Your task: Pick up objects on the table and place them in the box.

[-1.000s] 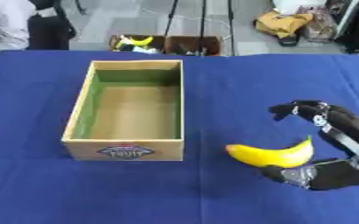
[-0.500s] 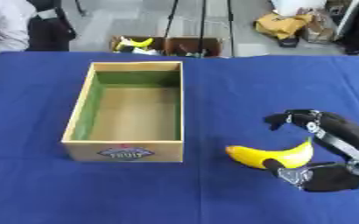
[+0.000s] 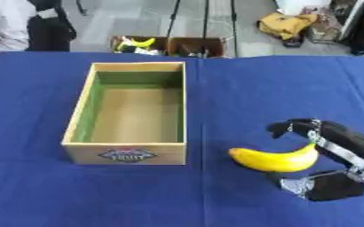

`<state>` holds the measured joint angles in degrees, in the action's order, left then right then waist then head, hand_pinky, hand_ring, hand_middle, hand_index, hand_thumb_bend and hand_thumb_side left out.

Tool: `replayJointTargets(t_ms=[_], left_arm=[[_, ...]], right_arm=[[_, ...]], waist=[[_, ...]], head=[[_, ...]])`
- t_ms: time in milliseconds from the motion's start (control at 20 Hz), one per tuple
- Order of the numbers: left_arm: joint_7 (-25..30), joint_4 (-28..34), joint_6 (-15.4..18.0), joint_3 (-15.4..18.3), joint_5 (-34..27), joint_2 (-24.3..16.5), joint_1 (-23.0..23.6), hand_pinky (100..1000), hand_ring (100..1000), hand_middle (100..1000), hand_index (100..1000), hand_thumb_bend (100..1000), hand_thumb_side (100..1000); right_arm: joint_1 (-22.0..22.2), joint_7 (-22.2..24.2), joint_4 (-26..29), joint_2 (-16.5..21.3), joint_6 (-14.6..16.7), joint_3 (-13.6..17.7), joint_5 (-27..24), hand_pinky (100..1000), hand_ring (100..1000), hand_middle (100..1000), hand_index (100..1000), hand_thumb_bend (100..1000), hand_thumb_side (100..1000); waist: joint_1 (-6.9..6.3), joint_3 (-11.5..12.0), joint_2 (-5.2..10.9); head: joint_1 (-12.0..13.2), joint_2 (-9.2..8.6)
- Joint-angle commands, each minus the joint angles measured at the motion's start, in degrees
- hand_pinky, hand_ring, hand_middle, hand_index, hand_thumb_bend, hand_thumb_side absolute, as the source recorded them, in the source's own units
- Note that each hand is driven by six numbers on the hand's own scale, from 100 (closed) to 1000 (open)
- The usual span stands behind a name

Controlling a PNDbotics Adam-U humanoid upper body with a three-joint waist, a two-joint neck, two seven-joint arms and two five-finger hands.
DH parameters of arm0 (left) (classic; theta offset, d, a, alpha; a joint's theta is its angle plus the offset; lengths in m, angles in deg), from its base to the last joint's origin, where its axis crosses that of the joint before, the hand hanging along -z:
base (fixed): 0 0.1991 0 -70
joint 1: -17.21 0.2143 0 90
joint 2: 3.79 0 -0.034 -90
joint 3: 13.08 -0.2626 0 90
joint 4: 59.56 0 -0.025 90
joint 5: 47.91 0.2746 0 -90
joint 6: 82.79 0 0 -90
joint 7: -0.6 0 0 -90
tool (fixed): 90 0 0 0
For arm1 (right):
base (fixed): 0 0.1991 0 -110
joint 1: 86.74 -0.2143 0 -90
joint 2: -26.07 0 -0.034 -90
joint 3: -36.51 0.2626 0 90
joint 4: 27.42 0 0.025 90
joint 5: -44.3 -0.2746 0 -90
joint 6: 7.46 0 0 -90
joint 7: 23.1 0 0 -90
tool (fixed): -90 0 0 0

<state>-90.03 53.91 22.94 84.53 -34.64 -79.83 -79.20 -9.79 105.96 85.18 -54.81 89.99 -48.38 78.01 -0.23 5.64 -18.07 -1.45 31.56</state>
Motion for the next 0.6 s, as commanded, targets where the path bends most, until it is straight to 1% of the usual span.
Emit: replayJointTargets(t_ms=[50, 250, 350, 600], left_arm=[[0.2, 1.1, 0.1, -0.1, 0.1, -0.5, -0.2, 252, 573, 479, 577, 100, 966], [0.3, 1.1, 0.1, -0.2, 0.1, -0.5, -0.2, 251, 573, 479, 576, 100, 959], [0.3, 1.1, 0.2, -0.2, 0.2, -0.5, -0.3, 251, 573, 479, 576, 100, 955], [0.4, 1.1, 0.2, -0.2, 0.2, -0.5, -0.3, 249, 572, 479, 576, 100, 942]], right_arm=[[-0.2, 0.1, -0.3, 2.0, -0.2, 0.3, 1.4, 877, 886, 772, 946, 682, 618], [-0.4, -1.0, -1.2, 2.2, 0.0, 0.4, 4.5, 877, 892, 780, 948, 643, 546], [-0.4, -1.2, -1.5, 2.3, 0.1, 0.3, 5.9, 875, 890, 780, 945, 550, 525], [-0.3, -2.3, -2.3, 2.3, -0.1, 0.3, 8.2, 882, 900, 782, 936, 361, 505]], waist=[[-0.02, 0.0, 0.72], [-0.06, 0.2, 0.64], [-0.07, 0.3, 0.6], [-0.1, 0.4, 0.55]], head=[[-0.2, -0.83], [-0.3, -0.81], [-0.3, -0.82], [-0.4, -0.85]])
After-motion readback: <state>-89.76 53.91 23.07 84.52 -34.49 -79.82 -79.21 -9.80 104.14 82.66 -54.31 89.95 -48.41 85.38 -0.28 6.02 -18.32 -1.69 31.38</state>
